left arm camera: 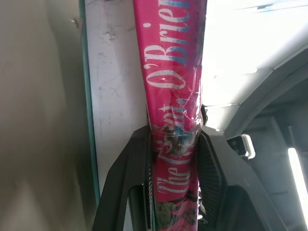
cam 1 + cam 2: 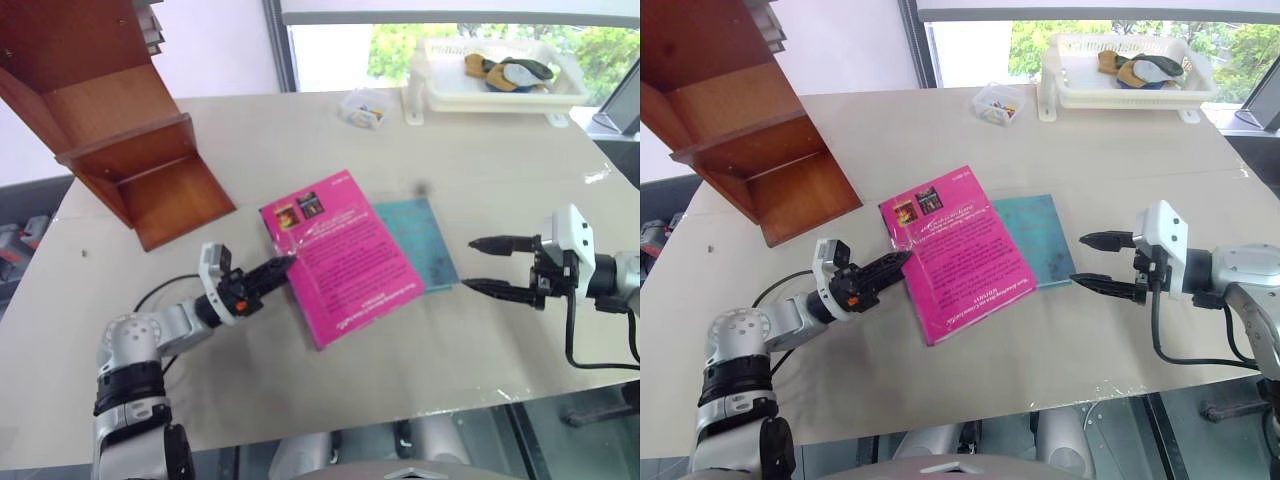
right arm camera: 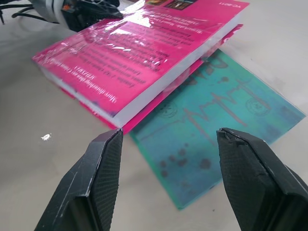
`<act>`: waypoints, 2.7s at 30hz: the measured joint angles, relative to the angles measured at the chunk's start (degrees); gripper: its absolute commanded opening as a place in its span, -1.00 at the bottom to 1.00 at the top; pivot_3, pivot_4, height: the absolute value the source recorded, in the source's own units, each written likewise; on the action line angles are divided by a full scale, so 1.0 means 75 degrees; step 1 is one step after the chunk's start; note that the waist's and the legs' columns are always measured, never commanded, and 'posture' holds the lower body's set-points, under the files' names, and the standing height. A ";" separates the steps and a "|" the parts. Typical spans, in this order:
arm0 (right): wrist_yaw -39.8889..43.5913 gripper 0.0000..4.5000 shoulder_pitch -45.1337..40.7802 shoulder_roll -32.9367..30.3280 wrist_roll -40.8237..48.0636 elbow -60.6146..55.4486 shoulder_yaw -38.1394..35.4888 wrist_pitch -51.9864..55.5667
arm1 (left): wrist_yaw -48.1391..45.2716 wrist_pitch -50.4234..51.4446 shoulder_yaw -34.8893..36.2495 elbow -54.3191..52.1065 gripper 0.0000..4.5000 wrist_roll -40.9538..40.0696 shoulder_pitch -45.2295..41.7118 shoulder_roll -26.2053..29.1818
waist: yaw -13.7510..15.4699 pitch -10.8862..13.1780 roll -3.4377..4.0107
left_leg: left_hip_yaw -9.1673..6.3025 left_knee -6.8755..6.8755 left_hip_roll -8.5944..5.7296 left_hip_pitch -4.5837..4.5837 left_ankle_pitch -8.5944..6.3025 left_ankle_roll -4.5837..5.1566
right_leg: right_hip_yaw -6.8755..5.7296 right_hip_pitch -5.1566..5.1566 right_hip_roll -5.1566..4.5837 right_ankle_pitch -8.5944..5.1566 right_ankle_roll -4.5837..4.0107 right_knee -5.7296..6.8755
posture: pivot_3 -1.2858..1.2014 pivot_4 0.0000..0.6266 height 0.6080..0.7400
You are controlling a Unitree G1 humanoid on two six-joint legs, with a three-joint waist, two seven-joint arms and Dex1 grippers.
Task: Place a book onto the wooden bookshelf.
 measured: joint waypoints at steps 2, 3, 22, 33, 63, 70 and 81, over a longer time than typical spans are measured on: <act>0.0005 0.40 -0.0001 0.0000 -0.0003 0.0015 0.0011 -0.0012 | 0.0047 0.0001 0.0025 -0.0072 0.14 -0.0037 0.0061 -0.0053 | 0.0002 0.0000 0.0000 | 0.0000 0.0000 0.0000 0.0000 0.0000 0.0000 | 0.0000 0.0000 -0.0001 -0.0002 -0.0003 0.0000 | 0.03 -0.52 1.00; 0.0006 0.40 -0.0010 0.0000 -0.0007 0.0030 0.0013 -0.0025 | 0.0166 -0.0010 0.0082 -0.0084 0.34 -0.0042 0.0055 -0.0107 | 0.0004 0.0000 0.0000 | 0.0000 0.0001 -0.0001 0.0001 0.0000 0.0000 | 0.0000 0.0001 -0.0001 -0.0004 -0.0006 0.0000 | 0.03 -0.52 1.00; 0.0119 0.40 0.0075 -0.0069 0.0090 0.0063 0.0007 -0.0092 | 0.0455 0.0307 0.0411 0.0463 -0.28 -0.0334 -0.0214 0.0072 | -0.0004 -0.0002 0.0000 | 0.0003 0.0001 0.0002 0.0007 0.0000 0.0000 | 0.0000 0.0003 0.0004 -0.0015 -0.0025 0.0008 | 0.03 -0.52 1.00; 0.0156 0.40 0.0116 -0.0073 0.0087 0.0063 0.0008 -0.0093 | 0.0416 0.0495 0.0636 0.0349 -0.95 -0.0570 0.0047 0.0182 | -0.0019 -0.0001 0.0000 | 0.0002 0.0001 0.0003 0.0005 0.0000 0.0000 | 0.0001 0.0001 0.0002 -0.0015 -0.0025 0.0005 | 0.03 -0.52 1.00; 0.0322 0.40 -0.1927 0.0014 0.0864 0.3326 -0.1252 -0.0457 | 0.0436 -0.5367 -0.2989 -0.3696 -0.95 0.3994 -0.4442 0.1858 | -0.0011 0.0044 -0.0049 | 0.0013 -0.0015 -0.0014 -0.0014 0.0001 -0.0002 | 0.0003 -0.0003 0.0027 0.0002 0.0001 -0.0028 | 0.03 -0.52 1.00; 0.0795 0.40 -0.2421 0.0016 0.1115 0.4107 -0.1422 -0.0463 | -0.0998 -0.7495 -0.3673 -0.3373 -0.95 0.6381 -0.4914 0.3925 | 0.0006 0.0055 -0.0039 | 0.0004 -0.0022 0.0004 -0.0036 -0.0001 0.0002 | -0.0009 -0.0006 0.0035 0.0001 0.0006 -0.0064 | 0.03 -0.52 1.00; 0.1332 0.40 -0.3177 0.0256 0.0890 0.5034 -0.1087 -0.0742 | -0.2369 -0.8682 -0.3637 -0.2592 -0.95 0.7419 -0.5372 0.5348 | -0.0003 0.0075 -0.0037 | 0.0007 -0.0013 0.0004 -0.0067 -0.0003 0.0008 | -0.0026 -0.0018 0.0043 0.0001 0.0010 -0.0073 | 0.03 -0.52 1.00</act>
